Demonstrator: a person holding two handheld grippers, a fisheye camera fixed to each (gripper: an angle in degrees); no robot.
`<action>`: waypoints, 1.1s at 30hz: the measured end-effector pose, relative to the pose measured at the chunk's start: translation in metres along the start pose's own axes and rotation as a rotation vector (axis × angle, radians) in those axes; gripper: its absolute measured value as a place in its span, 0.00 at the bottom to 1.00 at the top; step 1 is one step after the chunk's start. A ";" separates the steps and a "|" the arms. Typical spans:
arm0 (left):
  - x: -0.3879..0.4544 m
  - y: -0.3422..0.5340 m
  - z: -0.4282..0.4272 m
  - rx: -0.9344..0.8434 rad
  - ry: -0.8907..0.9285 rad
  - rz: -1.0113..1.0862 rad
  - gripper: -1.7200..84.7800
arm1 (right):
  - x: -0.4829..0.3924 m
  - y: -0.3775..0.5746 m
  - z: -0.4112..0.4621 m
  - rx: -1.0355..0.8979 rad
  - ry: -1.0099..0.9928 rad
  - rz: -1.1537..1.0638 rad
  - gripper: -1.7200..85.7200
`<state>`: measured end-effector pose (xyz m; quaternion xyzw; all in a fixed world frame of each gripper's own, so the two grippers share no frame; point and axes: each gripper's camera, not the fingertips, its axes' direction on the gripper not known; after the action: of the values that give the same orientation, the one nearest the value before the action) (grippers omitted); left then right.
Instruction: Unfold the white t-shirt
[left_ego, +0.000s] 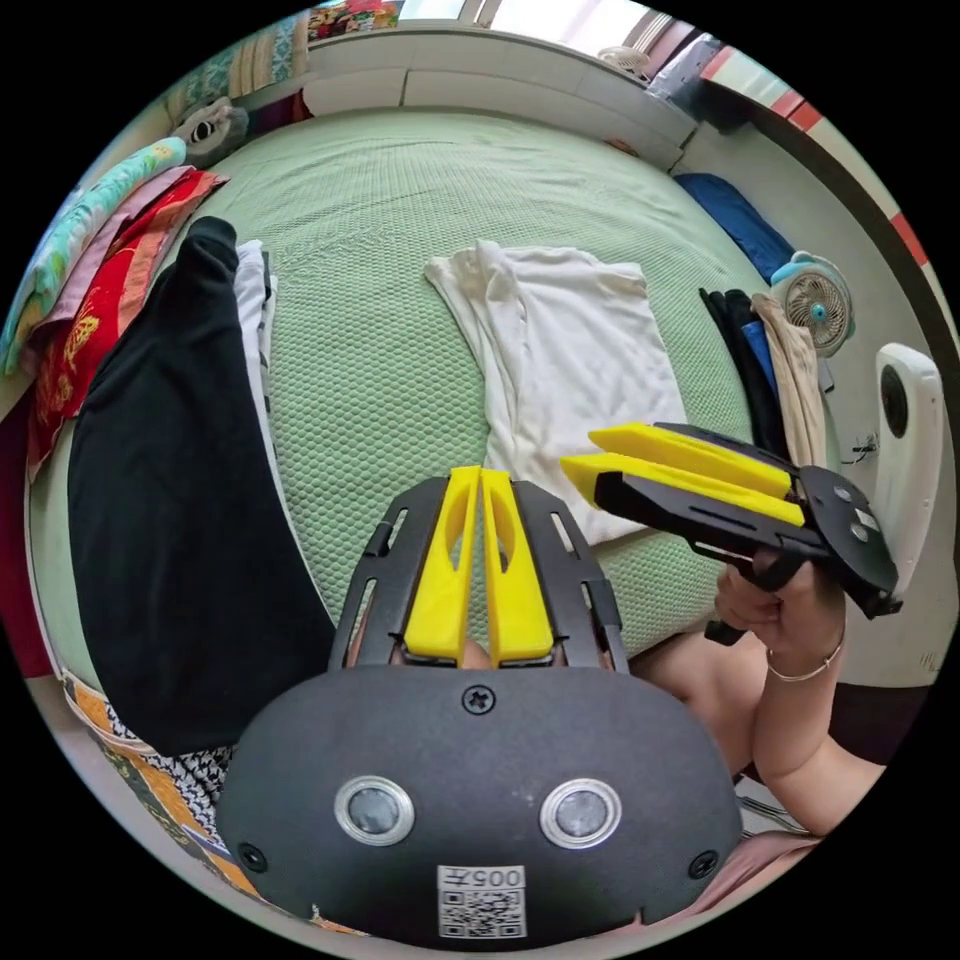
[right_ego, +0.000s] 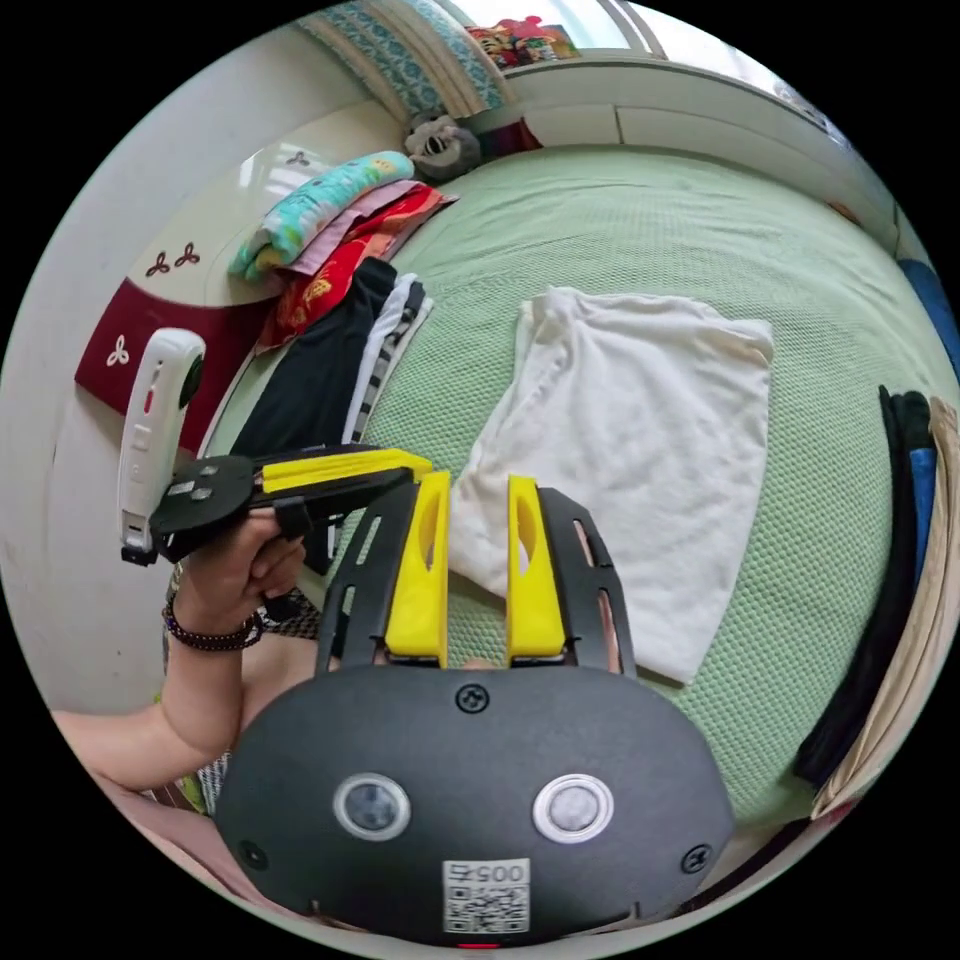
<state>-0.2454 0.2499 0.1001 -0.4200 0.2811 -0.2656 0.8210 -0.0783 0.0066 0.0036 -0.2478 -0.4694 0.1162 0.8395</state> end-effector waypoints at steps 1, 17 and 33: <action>0.000 -0.001 0.002 -0.006 -0.007 0.000 0.01 | -0.008 -0.001 0.004 -0.009 0.019 -0.030 0.12; -0.017 -0.003 0.008 0.035 0.030 -0.009 0.02 | -0.054 -0.015 0.047 -0.123 0.178 -0.094 0.03; -0.010 -0.034 0.046 0.055 0.178 0.044 0.16 | -0.064 -0.017 0.025 -0.060 0.276 -0.007 0.01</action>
<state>-0.2275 0.2640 0.1532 -0.3661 0.3545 -0.2915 0.8095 -0.1343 -0.0270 -0.0231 -0.2846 -0.3536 0.0642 0.8888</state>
